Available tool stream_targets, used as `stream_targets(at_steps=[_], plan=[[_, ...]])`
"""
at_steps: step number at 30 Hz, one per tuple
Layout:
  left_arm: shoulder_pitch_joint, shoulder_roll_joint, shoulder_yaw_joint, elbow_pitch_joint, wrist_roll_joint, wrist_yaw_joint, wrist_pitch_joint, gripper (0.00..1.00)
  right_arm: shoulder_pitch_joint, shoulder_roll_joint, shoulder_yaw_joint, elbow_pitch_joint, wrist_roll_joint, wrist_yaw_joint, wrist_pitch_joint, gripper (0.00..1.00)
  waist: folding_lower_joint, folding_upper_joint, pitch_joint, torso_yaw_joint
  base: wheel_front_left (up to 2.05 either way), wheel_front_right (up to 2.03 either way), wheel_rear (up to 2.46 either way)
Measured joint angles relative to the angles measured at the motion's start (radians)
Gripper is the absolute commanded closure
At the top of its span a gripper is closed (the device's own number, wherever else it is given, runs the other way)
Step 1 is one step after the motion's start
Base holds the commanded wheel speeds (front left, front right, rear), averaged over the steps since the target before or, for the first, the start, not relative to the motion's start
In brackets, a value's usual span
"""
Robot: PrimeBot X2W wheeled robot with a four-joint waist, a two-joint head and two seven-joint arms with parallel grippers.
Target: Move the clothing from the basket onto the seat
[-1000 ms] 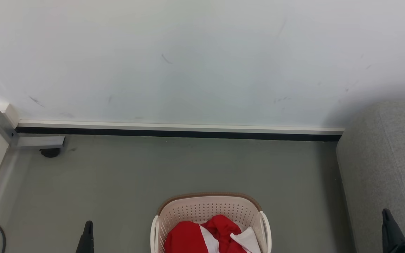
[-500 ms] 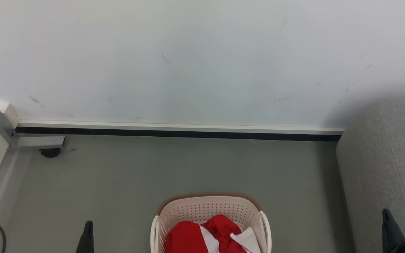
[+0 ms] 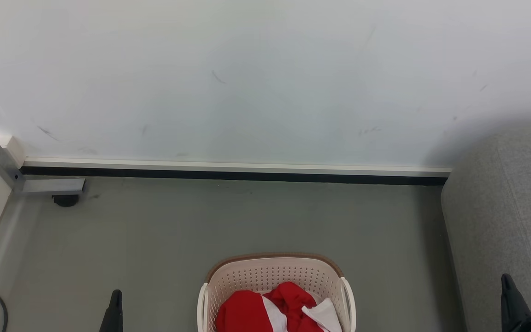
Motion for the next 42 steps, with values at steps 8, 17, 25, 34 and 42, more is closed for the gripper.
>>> stream_targets(at_steps=[8,17,25,34,42], plan=[[0.0,0.0,0.0,0.0,0.0,0.0,0.0,1.0,0.0,0.0,0.0,0.0,0.0,0.0,0.0,1.0,0.0,0.0,0.0,0.0,0.0,0.0,0.0],[0.0,0.0,0.0,0.0,0.0,0.0,0.0,1.0,0.0,0.0,0.0,0.0,0.0,0.0,0.0,1.0,0.0,0.0,0.0,0.0,0.0,0.0,0.0],[0.0,0.0,0.0,0.0,0.0,0.0,0.0,1.0,0.0,0.0,0.0,0.0,0.0,0.0,0.0,1.0,0.0,0.0,0.0,0.0,0.0,0.0,0.0],[0.0,0.0,0.0,0.0,0.0,0.0,0.0,1.0,0.0,0.0,0.0,0.0,0.0,0.0,0.0,1.0,0.0,0.0,0.0,0.0,0.0,0.0,0.0],[0.0,0.0,0.0,0.0,0.0,0.0,0.0,1.0,0.0,0.0,0.0,0.0,0.0,0.0,0.0,1.0,0.0,0.0,0.0,0.0,0.0,0.0,0.0]])
